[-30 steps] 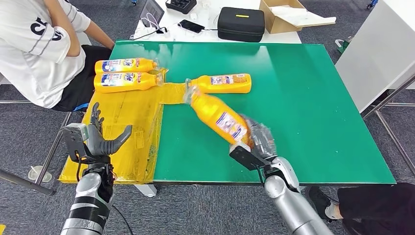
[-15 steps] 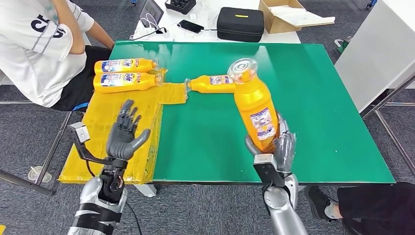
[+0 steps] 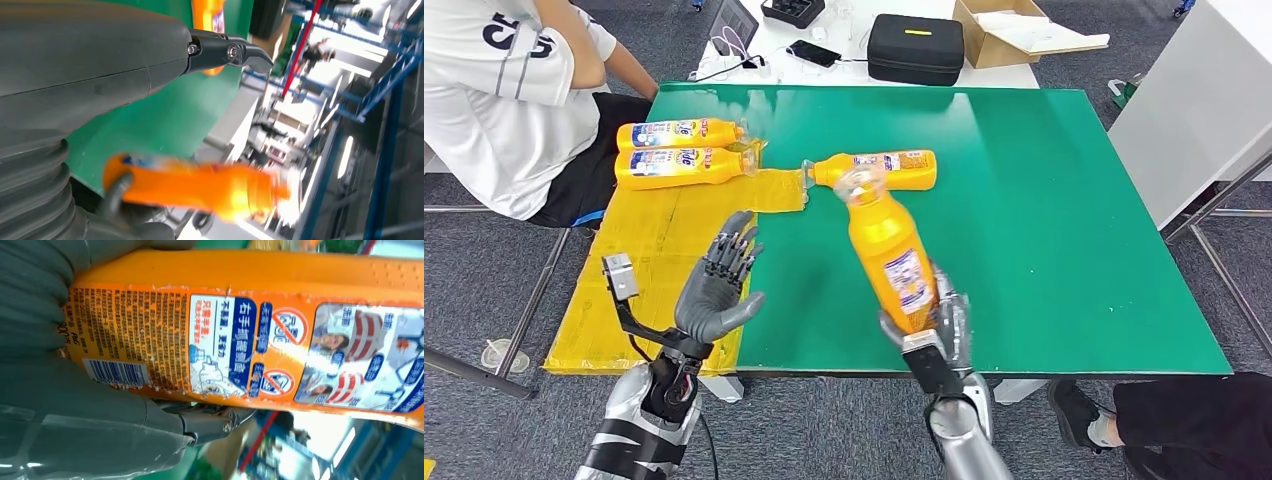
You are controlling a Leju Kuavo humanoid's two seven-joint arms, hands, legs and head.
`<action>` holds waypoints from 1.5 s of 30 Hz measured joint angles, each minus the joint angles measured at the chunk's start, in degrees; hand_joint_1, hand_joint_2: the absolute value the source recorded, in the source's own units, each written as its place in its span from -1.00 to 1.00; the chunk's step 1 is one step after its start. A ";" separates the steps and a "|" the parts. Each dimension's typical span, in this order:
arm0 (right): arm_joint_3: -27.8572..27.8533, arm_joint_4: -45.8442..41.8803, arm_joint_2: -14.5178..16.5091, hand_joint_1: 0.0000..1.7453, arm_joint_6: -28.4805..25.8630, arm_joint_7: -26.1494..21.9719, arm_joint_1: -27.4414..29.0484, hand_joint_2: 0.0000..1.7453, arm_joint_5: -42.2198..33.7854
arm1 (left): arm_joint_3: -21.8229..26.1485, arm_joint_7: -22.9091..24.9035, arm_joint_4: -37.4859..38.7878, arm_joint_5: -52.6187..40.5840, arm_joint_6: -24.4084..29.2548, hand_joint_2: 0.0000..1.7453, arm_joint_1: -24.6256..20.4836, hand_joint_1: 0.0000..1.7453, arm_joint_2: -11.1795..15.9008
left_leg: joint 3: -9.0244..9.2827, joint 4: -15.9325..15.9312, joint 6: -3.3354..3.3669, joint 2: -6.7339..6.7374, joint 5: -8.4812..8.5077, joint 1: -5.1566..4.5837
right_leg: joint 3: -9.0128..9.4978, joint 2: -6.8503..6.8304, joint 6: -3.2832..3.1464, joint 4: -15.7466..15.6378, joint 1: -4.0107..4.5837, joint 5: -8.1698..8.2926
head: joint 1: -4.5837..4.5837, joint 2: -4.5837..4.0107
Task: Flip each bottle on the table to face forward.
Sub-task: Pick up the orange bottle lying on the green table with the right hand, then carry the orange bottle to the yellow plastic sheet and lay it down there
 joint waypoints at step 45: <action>20.59 29.70 7.22 0.98 -5.04 0.56 -12.36 1.00 3.26 | -7.58 2.54 13.34 7.86 -5.16 1.00 -6.02 1.00 3.13 | -0.05 0.00 -0.02 0.10 0.02 0.01 | -0.15 0.03 -0.01 0.01 0.01 0.01 | 0.00 -0.01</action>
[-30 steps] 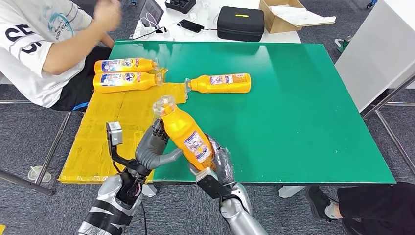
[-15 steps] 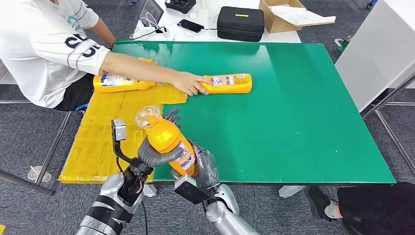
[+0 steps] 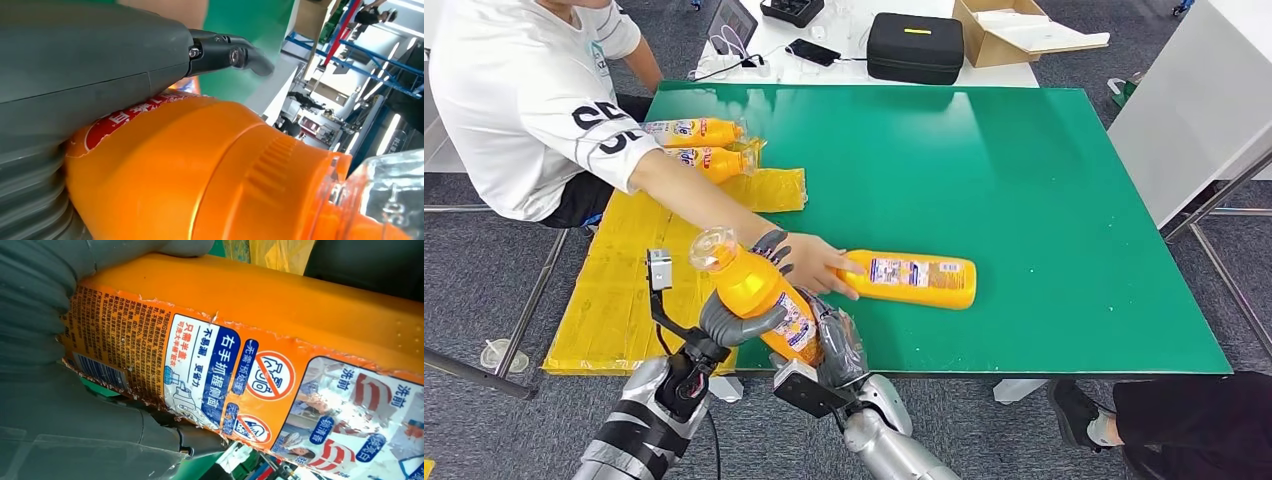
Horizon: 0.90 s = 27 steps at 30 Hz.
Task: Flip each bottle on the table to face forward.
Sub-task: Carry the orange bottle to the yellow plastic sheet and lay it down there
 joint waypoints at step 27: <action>-4.65 -9.22 0.18 -1.00 8.26 5.05 1.48 -1.00 -5.21 | 6.86 2.58 -9.80 7.08 6.49 1.00 4.04 1.00 -0.68 | 0.00 0.00 0.00 0.00 0.01 0.00 | 0.00 0.01 0.00 0.00 0.00 0.01 | 0.01 0.00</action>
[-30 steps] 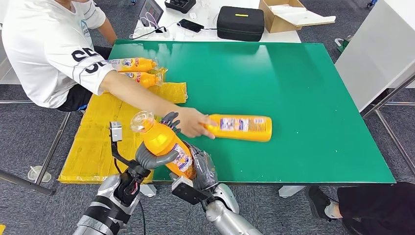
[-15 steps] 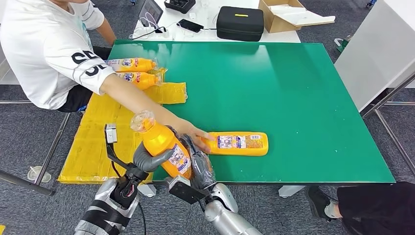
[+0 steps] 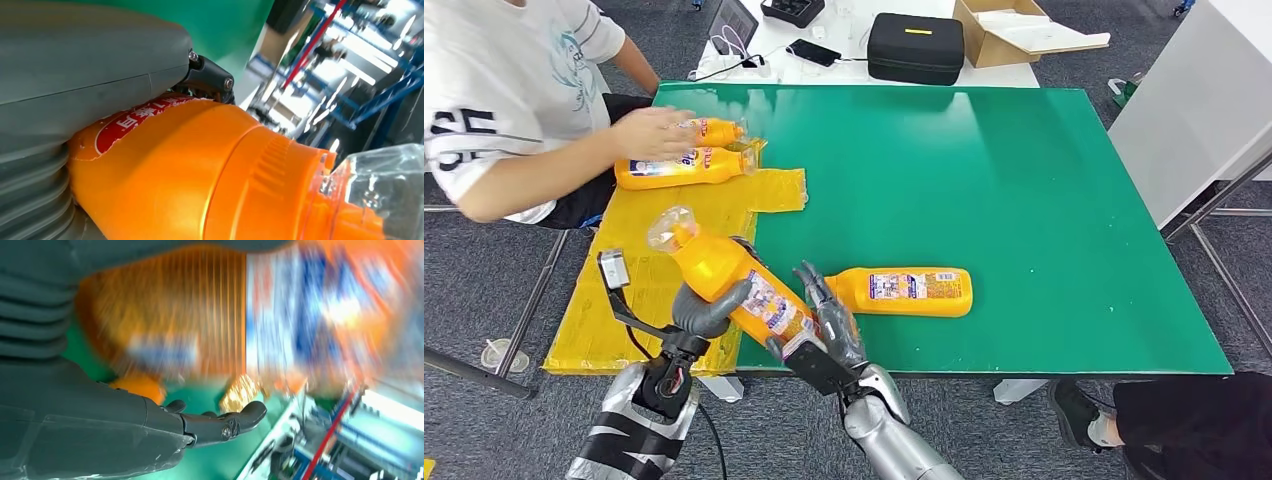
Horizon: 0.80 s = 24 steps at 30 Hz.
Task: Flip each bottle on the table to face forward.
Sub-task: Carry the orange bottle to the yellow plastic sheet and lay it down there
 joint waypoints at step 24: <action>1.98 -32.88 -2.14 -1.00 -4.07 -4.97 7.37 0.00 -10.11 | 12.22 -20.35 13.29 -66.77 56.40 1.00 -16.08 1.00 3.38 | 0.00 0.00 0.00 0.00 0.02 0.00 | -0.01 0.00 -0.01 0.01 0.00 0.01 | 0.02 0.01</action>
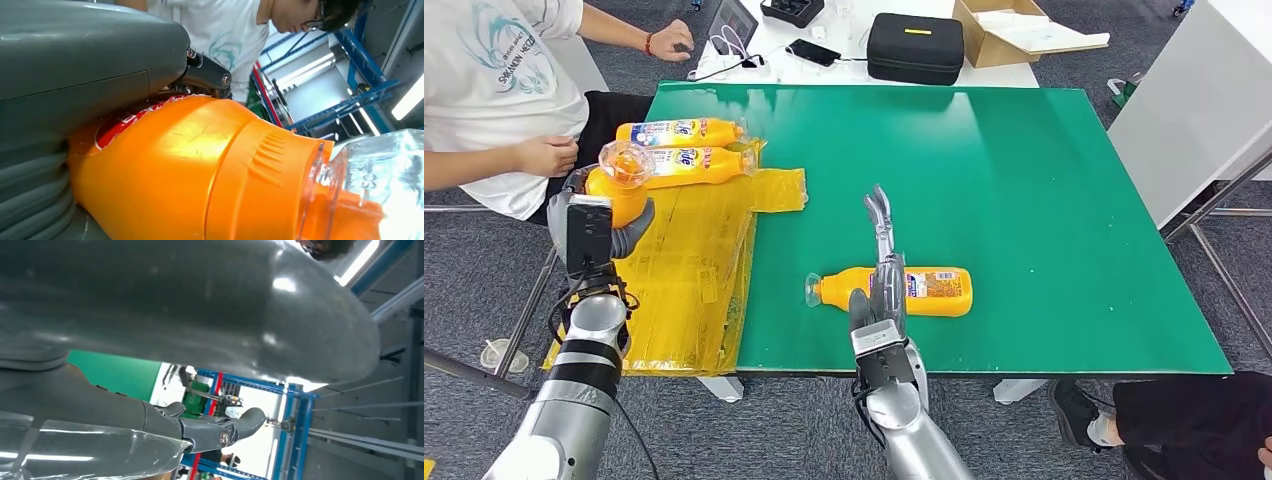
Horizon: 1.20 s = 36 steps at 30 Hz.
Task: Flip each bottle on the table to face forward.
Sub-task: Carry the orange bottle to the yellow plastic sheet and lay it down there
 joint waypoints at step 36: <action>0.32 5.95 -0.84 -1.00 9.45 1.13 -0.95 1.00 -3.60 | -13.04 -1.05 21.01 -24.11 -16.70 1.00 -1.19 -0.12 9.04 | 0.02 -0.02 -0.01 -0.02 0.00 0.00 | 0.05 0.08 -0.01 0.01 0.00 -0.02 | -0.01 -0.01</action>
